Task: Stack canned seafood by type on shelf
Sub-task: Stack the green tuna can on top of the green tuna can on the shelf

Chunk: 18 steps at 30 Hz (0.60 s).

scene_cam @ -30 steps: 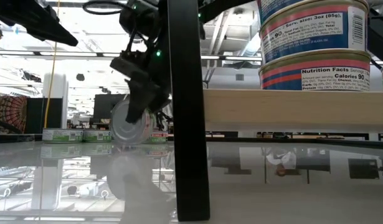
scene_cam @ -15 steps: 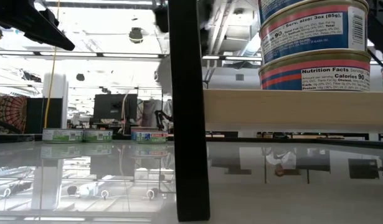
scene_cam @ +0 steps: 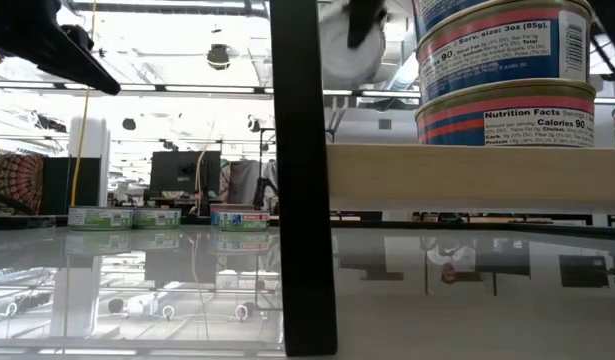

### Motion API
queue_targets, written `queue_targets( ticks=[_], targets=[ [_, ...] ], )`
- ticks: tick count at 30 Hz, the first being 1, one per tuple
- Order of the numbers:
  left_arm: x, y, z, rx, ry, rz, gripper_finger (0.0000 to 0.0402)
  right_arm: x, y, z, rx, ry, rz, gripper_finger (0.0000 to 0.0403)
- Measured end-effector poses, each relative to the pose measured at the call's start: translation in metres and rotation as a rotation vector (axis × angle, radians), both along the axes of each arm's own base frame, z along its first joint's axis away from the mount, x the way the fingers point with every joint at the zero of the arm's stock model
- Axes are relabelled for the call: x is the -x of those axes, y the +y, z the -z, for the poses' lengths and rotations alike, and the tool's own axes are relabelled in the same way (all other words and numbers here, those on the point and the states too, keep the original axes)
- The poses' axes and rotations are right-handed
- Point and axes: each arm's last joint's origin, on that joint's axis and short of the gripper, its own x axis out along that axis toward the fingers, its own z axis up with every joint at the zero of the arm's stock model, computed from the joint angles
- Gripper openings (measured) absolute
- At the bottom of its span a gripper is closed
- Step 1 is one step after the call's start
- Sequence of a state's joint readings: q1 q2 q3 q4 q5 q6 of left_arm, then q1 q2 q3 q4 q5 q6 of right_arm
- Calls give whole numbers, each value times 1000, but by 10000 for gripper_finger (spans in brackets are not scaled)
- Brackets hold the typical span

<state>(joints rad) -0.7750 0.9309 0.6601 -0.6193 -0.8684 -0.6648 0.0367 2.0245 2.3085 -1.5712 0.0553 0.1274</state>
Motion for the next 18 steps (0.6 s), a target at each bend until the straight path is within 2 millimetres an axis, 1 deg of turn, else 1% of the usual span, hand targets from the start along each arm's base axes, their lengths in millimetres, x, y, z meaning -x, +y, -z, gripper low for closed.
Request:
queue_targets(
  ticks=[2,4,8,11,13,18],
  targets=[
    [-1,-1,2,-6,6,-2,155,12,7,-8,-8,-17,-13,161],
    [-2,-2,3,-12,8,-4,155,27,12,-10,-17,3,-3,160],
    [-2,-2,2,-17,2,-11,155,66,16,-8,-22,33,64,161],
    [-2,-1,2,-28,-9,-23,155,99,16,2,-26,22,126,161],
    [-2,-1,2,-36,-17,-32,155,119,18,12,-51,-25,151,161],
    [-2,1,1,-78,-56,-77,155,172,25,34,-196,-106,176,161]
  ],
)
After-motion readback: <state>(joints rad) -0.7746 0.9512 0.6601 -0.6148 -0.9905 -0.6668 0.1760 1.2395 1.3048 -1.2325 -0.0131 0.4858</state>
